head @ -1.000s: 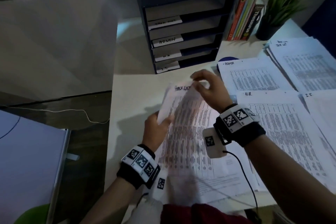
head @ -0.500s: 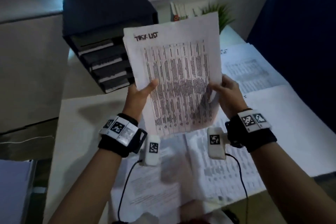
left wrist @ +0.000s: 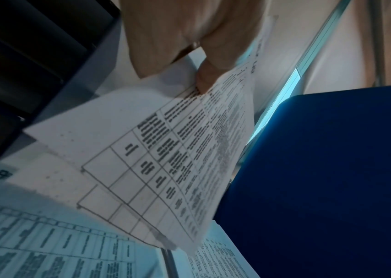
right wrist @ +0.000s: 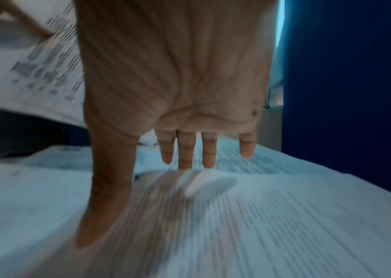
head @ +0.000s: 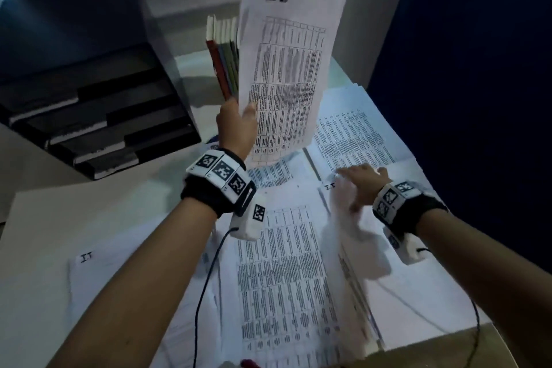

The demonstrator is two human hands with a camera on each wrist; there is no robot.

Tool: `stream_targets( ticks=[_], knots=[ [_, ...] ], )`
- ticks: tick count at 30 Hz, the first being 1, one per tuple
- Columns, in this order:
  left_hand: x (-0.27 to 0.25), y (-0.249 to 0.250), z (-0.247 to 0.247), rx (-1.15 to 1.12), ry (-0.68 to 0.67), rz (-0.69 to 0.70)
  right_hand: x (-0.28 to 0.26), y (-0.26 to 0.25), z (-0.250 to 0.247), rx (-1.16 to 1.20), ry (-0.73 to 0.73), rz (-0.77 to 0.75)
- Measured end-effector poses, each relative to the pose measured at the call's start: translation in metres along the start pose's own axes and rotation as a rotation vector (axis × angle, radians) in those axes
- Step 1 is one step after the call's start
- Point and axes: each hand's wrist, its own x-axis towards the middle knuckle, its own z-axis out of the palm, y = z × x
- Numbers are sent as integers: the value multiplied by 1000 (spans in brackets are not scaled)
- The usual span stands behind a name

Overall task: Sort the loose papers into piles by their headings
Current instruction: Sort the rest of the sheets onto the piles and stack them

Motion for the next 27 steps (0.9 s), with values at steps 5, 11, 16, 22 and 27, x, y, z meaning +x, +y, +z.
stream_targets(
  ticks=[5,11,16,22,27],
  knots=[
    [2,3,38,-7,-21,-26,0,2,14,-182,109,-71],
    [0,-15,90,-85,-136,-209,-11,5,20,-145,281,-196],
    [-10,-45,128,-12,-280,-544,-23,13,54,-121,599,-174],
    [-13,-59,148,166,-367,-644,-32,13,66,-71,771,-112],
    [-21,-60,153,208,-405,-564,-27,11,57,-82,475,-44]
  ],
)
